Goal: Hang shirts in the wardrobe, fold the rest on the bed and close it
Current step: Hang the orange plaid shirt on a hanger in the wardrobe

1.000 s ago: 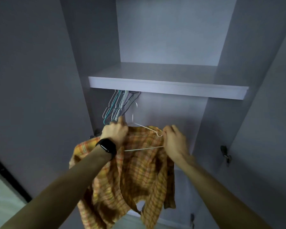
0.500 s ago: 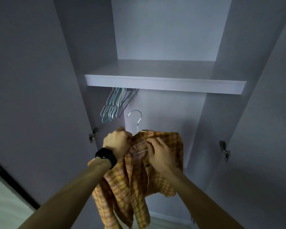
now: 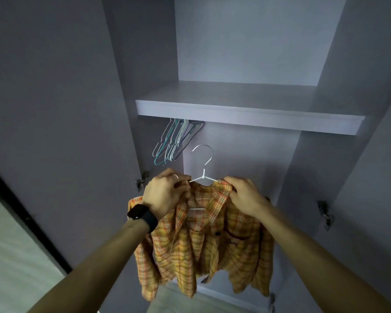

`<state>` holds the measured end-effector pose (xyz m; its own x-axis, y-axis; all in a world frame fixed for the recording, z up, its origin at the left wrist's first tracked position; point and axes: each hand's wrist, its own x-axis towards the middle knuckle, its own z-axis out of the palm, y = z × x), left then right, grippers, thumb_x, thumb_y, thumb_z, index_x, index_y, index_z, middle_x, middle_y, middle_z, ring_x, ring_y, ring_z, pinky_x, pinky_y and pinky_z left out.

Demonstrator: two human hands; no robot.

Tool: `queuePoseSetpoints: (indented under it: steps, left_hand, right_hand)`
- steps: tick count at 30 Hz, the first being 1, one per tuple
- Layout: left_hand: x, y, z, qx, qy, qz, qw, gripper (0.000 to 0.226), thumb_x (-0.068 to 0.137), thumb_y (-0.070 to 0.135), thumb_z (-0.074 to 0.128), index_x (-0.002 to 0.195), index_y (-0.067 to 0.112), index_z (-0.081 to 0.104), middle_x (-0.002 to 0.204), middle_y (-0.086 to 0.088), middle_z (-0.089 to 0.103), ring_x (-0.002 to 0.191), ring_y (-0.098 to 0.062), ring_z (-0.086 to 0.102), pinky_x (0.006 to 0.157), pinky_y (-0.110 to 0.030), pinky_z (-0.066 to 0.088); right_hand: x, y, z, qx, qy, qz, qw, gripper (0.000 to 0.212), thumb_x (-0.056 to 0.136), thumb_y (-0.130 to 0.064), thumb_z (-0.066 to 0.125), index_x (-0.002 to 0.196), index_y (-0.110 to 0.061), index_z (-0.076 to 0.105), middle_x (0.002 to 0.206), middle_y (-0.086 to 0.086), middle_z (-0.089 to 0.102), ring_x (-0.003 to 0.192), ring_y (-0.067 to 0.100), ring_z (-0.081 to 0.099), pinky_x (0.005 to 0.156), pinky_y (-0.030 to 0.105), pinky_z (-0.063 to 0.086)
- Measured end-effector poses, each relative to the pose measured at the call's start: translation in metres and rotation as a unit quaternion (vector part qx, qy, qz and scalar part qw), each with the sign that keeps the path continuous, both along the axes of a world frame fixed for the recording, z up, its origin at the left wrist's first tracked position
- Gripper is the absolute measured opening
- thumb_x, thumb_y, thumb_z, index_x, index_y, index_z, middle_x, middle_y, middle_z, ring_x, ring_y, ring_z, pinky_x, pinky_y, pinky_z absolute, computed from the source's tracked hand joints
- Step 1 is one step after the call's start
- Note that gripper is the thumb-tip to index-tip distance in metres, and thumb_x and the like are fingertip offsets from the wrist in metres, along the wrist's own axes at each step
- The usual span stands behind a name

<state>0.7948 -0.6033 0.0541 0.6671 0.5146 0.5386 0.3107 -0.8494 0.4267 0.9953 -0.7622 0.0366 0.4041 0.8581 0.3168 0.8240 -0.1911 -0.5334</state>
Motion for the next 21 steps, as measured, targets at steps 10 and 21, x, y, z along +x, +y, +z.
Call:
queuePoseSetpoints:
  steps: [10,21]
  left_hand:
    - [-0.006,-0.027,-0.013,0.092,-0.061,-0.094,0.989,0.042,0.087,0.055,0.066,0.123,0.034,0.062,0.116,0.009,0.061,0.100,-0.016,0.058,0.088,-0.030,0.049]
    - [0.017,-0.006,-0.008,0.068,0.240,-0.024,0.968,0.033,0.102,0.031,0.044,0.133,0.041,0.049,0.128,0.006,0.049,0.116,-0.025,0.053,0.078,-0.044,0.050]
  right_hand:
    - [-0.009,-0.006,-0.022,0.061,-0.033,-0.106,0.992,0.048,0.087,0.007,0.053,0.130,-0.011,0.065,0.120,0.006,0.070,0.107,0.029,0.064,0.096,0.039,0.051]
    - [-0.028,-0.015,-0.034,0.064,0.001,-0.070,0.995,0.048,0.086,0.004,0.060,0.130,-0.014,0.065,0.118,0.002,0.070,0.107,0.020,0.064,0.094,0.019,0.044]
